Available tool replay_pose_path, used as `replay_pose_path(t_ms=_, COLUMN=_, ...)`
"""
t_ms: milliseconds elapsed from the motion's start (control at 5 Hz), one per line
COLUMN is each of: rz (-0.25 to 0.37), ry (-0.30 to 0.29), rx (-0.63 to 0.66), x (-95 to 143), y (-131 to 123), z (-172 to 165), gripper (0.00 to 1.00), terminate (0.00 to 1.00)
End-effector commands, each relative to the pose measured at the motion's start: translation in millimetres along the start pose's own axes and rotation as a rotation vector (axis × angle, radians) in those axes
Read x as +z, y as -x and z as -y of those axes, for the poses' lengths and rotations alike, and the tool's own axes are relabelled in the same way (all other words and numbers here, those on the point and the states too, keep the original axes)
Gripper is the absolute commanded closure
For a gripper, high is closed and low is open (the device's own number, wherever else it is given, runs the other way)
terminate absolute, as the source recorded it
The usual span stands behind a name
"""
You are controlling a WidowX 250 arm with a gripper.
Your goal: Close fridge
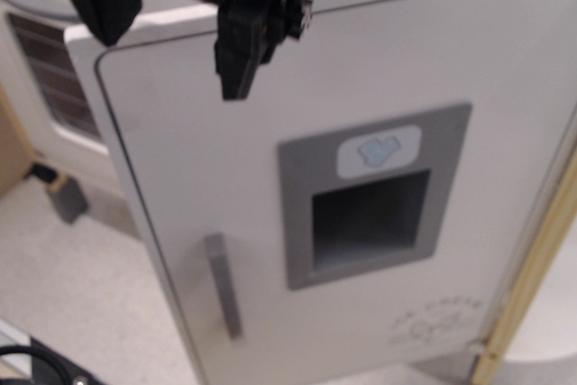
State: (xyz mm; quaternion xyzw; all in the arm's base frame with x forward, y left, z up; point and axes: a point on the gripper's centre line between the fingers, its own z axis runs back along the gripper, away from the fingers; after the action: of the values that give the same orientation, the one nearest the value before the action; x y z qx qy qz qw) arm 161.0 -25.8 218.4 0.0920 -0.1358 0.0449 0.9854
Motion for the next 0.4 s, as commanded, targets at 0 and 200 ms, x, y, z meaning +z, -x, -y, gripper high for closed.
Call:
replay_pose_path(t_ms=0, rz=-0.040, ry=0.013, rx=0.055, x=-28, y=19, z=4, gripper=0.00, terminate=0.00)
replay_pose_path(t_ms=200, rz=-0.070, ry=0.046, rx=0.110, x=-56, y=21, z=2, gripper=0.00, terminate=0.00)
